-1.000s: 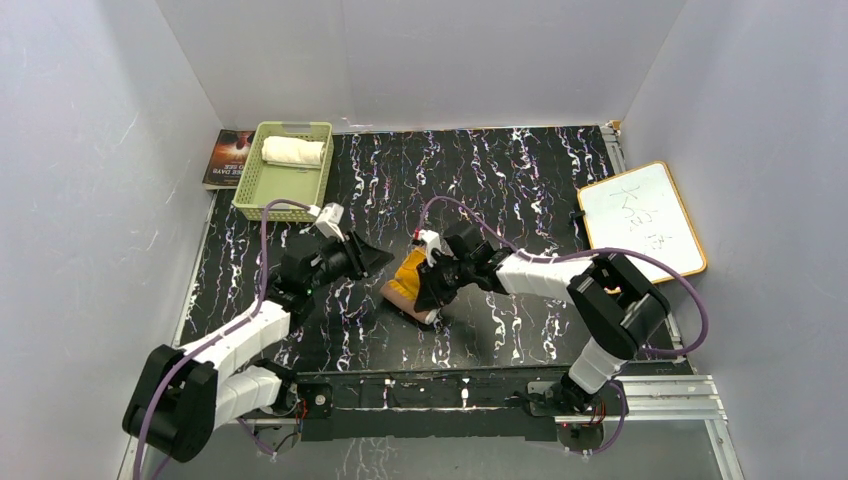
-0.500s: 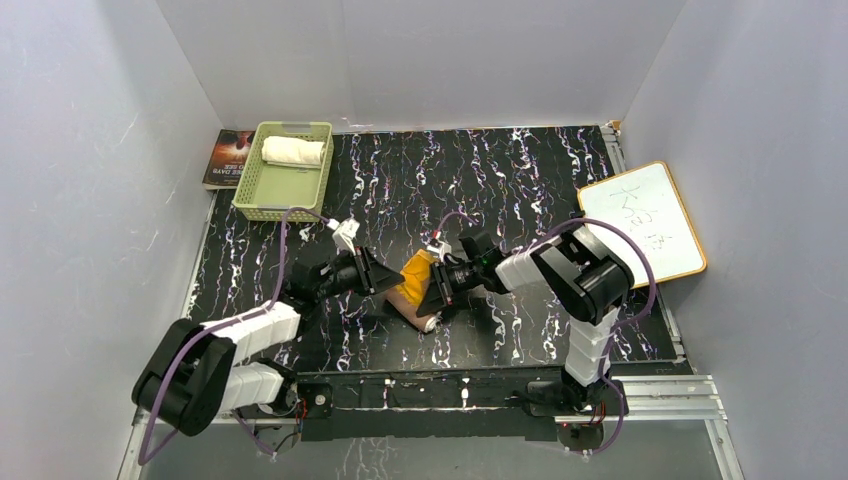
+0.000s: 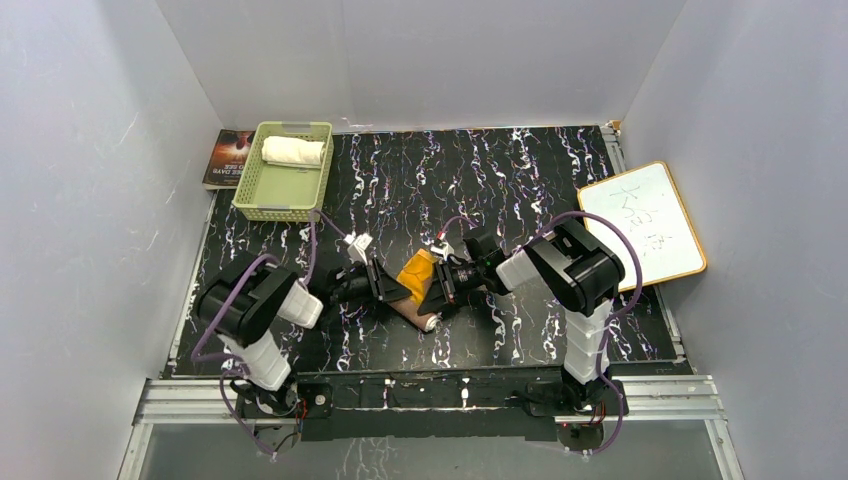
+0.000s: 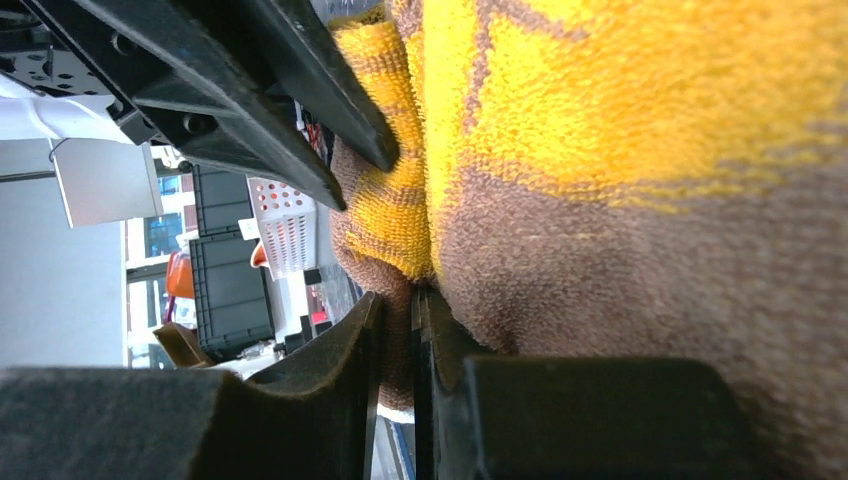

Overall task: Roll the towels
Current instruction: Roll the towel at the center of the board.

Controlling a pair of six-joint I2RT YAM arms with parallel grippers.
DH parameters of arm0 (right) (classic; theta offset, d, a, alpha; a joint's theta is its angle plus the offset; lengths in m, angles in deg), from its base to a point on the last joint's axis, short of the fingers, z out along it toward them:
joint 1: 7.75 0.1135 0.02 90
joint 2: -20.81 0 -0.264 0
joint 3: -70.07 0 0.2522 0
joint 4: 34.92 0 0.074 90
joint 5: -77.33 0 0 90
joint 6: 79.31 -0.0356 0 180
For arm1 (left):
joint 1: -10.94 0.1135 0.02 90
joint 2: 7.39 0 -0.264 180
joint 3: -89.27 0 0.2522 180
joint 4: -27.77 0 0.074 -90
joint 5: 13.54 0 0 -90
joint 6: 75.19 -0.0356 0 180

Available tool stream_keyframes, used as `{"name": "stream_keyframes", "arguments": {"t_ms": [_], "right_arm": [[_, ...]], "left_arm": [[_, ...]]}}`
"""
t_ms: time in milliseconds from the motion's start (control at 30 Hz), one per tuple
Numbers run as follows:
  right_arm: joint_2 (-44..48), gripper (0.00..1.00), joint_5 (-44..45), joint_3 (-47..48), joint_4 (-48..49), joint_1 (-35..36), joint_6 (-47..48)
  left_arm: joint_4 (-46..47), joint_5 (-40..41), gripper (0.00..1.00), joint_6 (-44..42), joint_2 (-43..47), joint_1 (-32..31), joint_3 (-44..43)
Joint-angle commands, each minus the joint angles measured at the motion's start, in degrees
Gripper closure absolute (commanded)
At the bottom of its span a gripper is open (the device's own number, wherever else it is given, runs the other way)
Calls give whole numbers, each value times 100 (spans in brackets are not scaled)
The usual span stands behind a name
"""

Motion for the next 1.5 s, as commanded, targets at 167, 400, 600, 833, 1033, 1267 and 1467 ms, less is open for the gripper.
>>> {"name": "stream_keyframes", "arguments": {"t_ms": [167, 400, 600, 833, 1033, 1267, 1467], "right_arm": [[689, 64, 1775, 197, -1943, 64, 1697], [2418, 54, 4449, 713, -3197, 1114, 3269], [2882, 54, 6462, 677, -3293, 2751, 3737], [2345, 54, 7681, 916, -3581, 3515, 3995], [2124, 56, 8734, 960, -3540, 3990, 4162], [1957, 56, 9450, 929, -3474, 4246, 4393], [1523, 61, 9556, 999, -3575, 4198, 4272]], "left_arm": [[1435, -18, 84, 142, -1350, -31, -393], [182, 298, 86, -410, -1104, -31, -519], [-283, 429, 86, -589, -1035, -31, -582], [-359, 425, 87, -593, -1098, -39, -604], [-446, 410, 86, -624, -1076, -35, -621], [-382, 259, 86, -616, -1175, -39, -674], [-406, 110, 86, -653, -1231, -57, -759]]}}
